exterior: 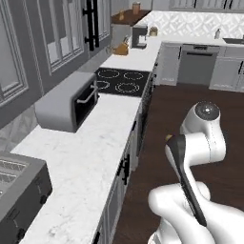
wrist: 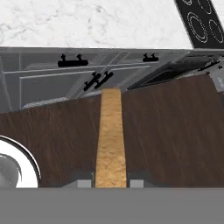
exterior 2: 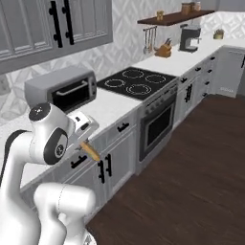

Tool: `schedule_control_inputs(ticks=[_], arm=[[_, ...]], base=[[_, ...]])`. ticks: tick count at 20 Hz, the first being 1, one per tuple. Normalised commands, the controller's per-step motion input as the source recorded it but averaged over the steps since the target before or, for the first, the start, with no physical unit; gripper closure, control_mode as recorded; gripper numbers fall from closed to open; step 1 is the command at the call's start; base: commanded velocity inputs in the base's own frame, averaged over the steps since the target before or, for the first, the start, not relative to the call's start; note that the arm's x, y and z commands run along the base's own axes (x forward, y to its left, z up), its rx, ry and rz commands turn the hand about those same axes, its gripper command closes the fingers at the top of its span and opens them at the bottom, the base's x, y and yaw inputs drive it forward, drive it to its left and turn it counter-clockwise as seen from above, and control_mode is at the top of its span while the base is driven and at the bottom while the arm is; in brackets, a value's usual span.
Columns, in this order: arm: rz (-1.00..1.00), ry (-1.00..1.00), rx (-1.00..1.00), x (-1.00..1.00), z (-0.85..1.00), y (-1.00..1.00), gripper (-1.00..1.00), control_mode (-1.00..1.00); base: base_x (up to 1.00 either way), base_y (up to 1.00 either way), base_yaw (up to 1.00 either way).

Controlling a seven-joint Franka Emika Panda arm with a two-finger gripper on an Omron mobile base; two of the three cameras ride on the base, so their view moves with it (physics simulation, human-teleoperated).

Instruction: Start the toaster. Once the lever pops up, take the bread to the plate on the dining counter.

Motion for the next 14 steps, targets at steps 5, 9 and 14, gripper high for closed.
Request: schedule_control_inputs(ticks=[5,9,14], arm=[[0.0,0.0,0.0,0.0,0.0,0.0,1.0,1.0],[0.0,0.0,0.0,0.0,0.0,0.0,1.0,1.0],[0.0,0.0,0.0,0.0,0.0,0.0,1.0,1.0]], base=[[0.46,-0.24,-0.75],[0.67,-0.81,-0.58],[0.76,-1.0,-0.46]])
